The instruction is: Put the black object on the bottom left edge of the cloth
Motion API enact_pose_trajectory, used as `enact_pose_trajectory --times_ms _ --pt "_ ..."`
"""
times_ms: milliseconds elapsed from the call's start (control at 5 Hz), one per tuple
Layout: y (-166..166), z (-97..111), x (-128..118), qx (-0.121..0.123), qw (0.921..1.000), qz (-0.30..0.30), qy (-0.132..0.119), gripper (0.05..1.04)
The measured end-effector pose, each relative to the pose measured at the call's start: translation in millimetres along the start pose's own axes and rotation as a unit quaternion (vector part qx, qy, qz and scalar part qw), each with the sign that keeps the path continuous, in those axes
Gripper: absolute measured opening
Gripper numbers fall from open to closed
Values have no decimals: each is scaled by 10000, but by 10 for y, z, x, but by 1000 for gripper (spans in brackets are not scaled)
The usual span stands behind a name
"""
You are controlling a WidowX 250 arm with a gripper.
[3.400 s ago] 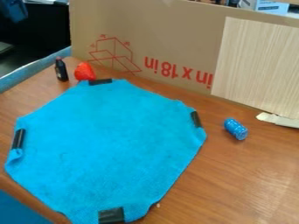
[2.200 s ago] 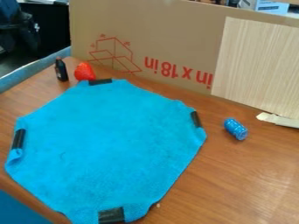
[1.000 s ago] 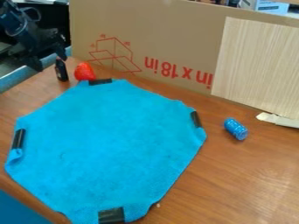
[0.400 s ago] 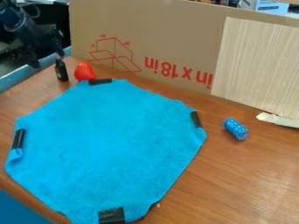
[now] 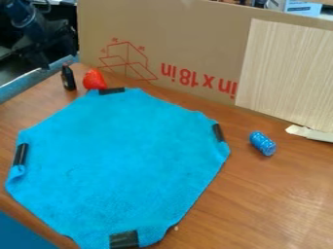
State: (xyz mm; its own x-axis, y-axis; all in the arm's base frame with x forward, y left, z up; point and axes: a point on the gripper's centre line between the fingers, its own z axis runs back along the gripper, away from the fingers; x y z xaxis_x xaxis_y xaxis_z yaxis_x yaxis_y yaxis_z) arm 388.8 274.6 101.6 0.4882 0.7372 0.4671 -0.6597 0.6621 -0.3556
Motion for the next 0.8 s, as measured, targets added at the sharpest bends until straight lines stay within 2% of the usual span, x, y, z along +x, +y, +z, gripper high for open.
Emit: enact_pose_trajectory --times_ms 200,400,600,800 --pt "14 -109 -22 92 9999 77 4 999" --pt "61 -161 25 205 9996 162 -95 999" --pt "79 -214 29 220 9994 230 -160 999" --pt "119 -276 -6 252 9992 289 -124 950"
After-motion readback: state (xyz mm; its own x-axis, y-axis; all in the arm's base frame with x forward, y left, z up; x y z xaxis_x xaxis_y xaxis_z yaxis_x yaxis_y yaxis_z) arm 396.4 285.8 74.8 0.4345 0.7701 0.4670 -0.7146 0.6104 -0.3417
